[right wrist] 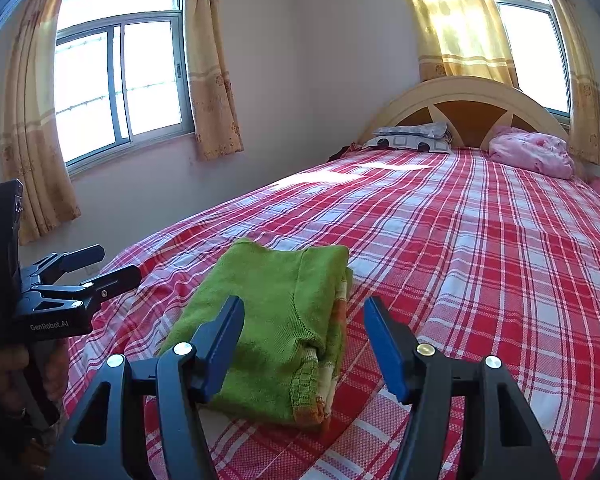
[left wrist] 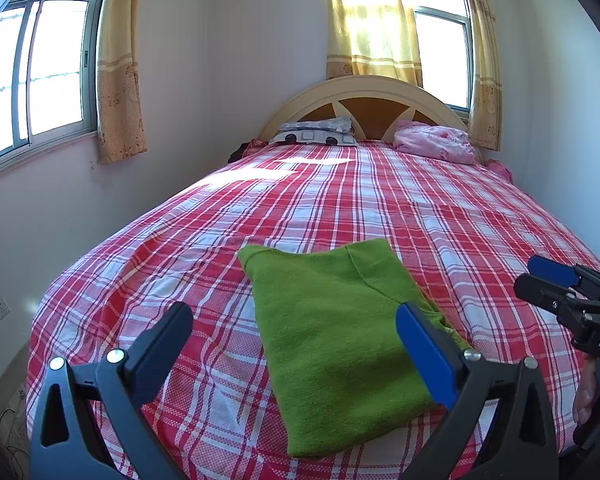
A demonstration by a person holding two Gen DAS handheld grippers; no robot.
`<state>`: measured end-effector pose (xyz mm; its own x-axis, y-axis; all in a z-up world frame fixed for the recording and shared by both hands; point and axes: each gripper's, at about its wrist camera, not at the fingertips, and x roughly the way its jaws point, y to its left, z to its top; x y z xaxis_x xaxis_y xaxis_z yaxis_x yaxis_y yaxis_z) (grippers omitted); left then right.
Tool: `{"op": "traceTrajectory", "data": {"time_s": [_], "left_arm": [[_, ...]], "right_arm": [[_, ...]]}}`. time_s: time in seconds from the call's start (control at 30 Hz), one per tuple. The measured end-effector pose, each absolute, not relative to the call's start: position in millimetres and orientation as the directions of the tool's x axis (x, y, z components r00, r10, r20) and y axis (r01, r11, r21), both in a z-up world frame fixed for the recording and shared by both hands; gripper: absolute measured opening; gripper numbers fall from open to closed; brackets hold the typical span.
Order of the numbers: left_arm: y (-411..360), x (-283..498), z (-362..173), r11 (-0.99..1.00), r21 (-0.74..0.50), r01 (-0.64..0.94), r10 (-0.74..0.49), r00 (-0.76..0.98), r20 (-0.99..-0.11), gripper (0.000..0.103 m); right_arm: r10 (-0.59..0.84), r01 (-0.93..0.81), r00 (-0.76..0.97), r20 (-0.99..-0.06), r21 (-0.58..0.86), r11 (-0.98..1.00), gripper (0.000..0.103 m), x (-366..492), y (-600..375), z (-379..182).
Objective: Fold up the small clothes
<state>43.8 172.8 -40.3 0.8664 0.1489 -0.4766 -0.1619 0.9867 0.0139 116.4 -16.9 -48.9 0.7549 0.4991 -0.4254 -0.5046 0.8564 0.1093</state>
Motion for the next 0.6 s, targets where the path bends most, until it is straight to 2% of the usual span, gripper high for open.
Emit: {"op": "traceTrajectory", "data": {"time_s": [0.6], "left_arm": [[165.1,44.6,-39.3,0.987,0.031,-0.157,0.153,0.866,-0.475,0.103]], "right_arm": [[0.502,-0.510,0.761,-0.412,0.099,0.854,0.063,110.4,-14.3,-49.1]]}}
